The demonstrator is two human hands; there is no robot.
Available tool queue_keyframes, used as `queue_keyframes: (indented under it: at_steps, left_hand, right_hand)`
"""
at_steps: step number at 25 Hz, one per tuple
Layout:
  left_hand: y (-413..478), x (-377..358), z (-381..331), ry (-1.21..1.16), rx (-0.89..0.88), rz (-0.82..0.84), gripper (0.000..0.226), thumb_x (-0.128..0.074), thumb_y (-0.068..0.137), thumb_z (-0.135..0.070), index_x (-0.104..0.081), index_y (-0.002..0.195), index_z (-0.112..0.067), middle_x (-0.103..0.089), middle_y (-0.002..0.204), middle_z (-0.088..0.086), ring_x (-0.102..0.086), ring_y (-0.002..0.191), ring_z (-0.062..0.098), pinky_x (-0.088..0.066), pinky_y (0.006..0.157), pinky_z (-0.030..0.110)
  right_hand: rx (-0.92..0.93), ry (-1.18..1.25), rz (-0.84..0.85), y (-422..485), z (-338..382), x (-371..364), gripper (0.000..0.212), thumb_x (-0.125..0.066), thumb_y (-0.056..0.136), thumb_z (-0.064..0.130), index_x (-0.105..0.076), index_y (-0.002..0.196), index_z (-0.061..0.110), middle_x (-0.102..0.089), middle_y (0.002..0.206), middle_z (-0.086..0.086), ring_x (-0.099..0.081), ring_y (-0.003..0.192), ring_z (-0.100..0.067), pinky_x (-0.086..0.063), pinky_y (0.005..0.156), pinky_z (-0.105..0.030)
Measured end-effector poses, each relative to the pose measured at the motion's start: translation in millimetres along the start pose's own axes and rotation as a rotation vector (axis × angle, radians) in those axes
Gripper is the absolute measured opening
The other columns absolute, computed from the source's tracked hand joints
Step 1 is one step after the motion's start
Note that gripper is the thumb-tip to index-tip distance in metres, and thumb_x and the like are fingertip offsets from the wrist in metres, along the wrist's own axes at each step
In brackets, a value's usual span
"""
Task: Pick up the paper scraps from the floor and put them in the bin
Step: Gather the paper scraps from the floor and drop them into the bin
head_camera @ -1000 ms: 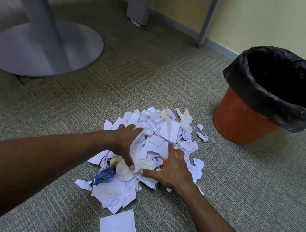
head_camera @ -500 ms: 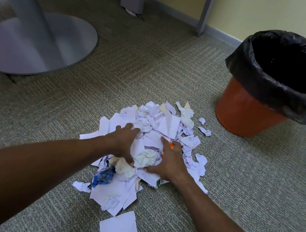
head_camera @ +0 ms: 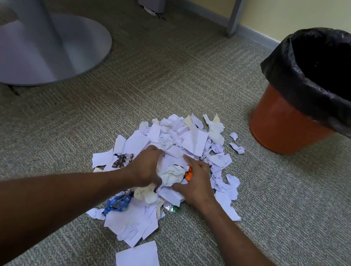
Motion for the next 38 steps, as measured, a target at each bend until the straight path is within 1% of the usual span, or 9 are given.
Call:
queue_keyframes:
  at_steps: [7,14,18,20,23,27,32,36,38]
  left_hand:
    - [-9.8,-8.9,-8.9,-0.109,0.027,-0.088,0.081,-0.085,0.069,-0.013,-0.05,0.142,-0.007,-0.053,0.138,0.012,-0.052,0.123,0.026,-0.038,0.091,0.023]
    - [-20.0,-9.8,-19.2,-0.183,0.015,-0.147,0.072,-0.082,0.073,-0.014,-0.053,0.138,-0.006,-0.056,0.134,0.012,-0.053,0.122,0.025,-0.034,0.085,0.018]
    - [-25.4,-7.6,-25.3,-0.215,0.012,-0.178,0.067,-0.081,0.073,-0.01,-0.055,0.135,-0.008,-0.058,0.133,0.012,-0.055,0.12,0.024,-0.036,0.086,0.02]
    - [-28.7,-3.4,-29.0,-0.221,0.008,-0.186,0.07,-0.081,0.073,-0.009,-0.053,0.137,-0.007,-0.057,0.136,0.011,-0.054,0.123,0.025,-0.037,0.089,0.021]
    - [-33.6,7.0,-36.9,-0.228,-0.011,-0.194,0.072,-0.082,0.073,-0.009,-0.052,0.138,-0.007,-0.056,0.137,0.011,-0.054,0.122,0.024,-0.04,0.09,0.023]
    - [-41.0,25.9,-52.4,-0.257,-0.041,-0.237,0.071,-0.084,0.072,-0.011,-0.053,0.136,-0.008,-0.059,0.132,0.008,-0.055,0.115,0.02,-0.038,0.085,0.022]
    - [-47.8,48.9,-87.2,-0.299,-0.139,-0.321,0.054,-0.085,0.072,-0.012,-0.062,0.121,-0.006,-0.063,0.112,0.003,-0.053,0.097,0.014,-0.035,0.073,0.022]
    - [-42.6,68.2,-113.9,-0.263,-0.189,-0.366,0.052,-0.086,0.072,-0.017,-0.065,0.118,-0.007,-0.065,0.115,0.006,-0.06,0.101,0.021,-0.038,0.074,0.024]
    - [-38.6,81.9,-129.8,-0.23,-0.214,-0.385,0.047,-0.086,0.072,-0.021,-0.067,0.114,-0.009,-0.068,0.109,0.006,-0.061,0.093,0.02,-0.042,0.068,0.027]
  right_hand:
    - [0.008,0.134,-0.092,-5.3,-1.7,-1.4,0.076,-0.085,0.075,0.007,-0.053,0.142,0.024,-0.04,0.14,-0.007,-0.046,0.129,-0.02,-0.035,0.097,-0.017]
    - [0.065,0.176,-0.165,-10.4,4.5,6.8,0.07,-0.083,0.071,-0.002,-0.062,0.134,0.021,-0.05,0.131,-0.006,-0.054,0.12,-0.019,-0.041,0.094,-0.016]
    - [0.106,0.178,-0.177,-14.3,11.3,14.1,0.069,-0.083,0.071,-0.005,-0.063,0.133,0.017,-0.05,0.13,-0.006,-0.054,0.115,-0.015,-0.036,0.084,0.006]
    - [0.126,0.186,-0.183,-17.6,15.3,18.6,0.069,-0.084,0.071,-0.005,-0.063,0.133,0.016,-0.049,0.131,-0.006,-0.053,0.112,-0.012,-0.034,0.081,0.009]
    - [0.162,0.203,-0.198,-24.0,22.4,26.9,0.068,-0.085,0.071,-0.004,-0.063,0.132,0.015,-0.049,0.132,-0.006,-0.053,0.11,-0.009,-0.034,0.082,0.009]
    - [0.196,0.245,-0.228,-32.7,35.9,42.9,0.068,-0.086,0.071,-0.003,-0.064,0.132,0.016,-0.05,0.128,-0.003,-0.053,0.1,0.004,-0.037,0.078,0.007]
    - [0.264,0.196,-0.321,-36.9,54.1,73.6,0.069,-0.088,0.067,-0.001,-0.066,0.13,0.017,-0.052,0.125,-0.003,-0.055,0.106,-0.006,-0.033,0.084,0.007]
    - [0.283,0.166,-0.372,-35.2,65.4,105.1,0.069,-0.09,0.066,0.004,-0.066,0.129,0.02,-0.053,0.126,-0.002,-0.057,0.112,-0.011,-0.033,0.084,0.007]
    - [0.301,0.165,-0.397,-34.1,74.6,125.2,0.068,-0.091,0.067,0.006,-0.066,0.129,0.019,-0.054,0.126,-0.002,-0.056,0.11,-0.01,-0.033,0.083,0.008]
Point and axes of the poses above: each hand's wrist, its own y-axis towards the middle knuckle, its own x-axis out of the back of the hand, z = x × y, the point moved 3 cm from there along y, towards the middle knuckle
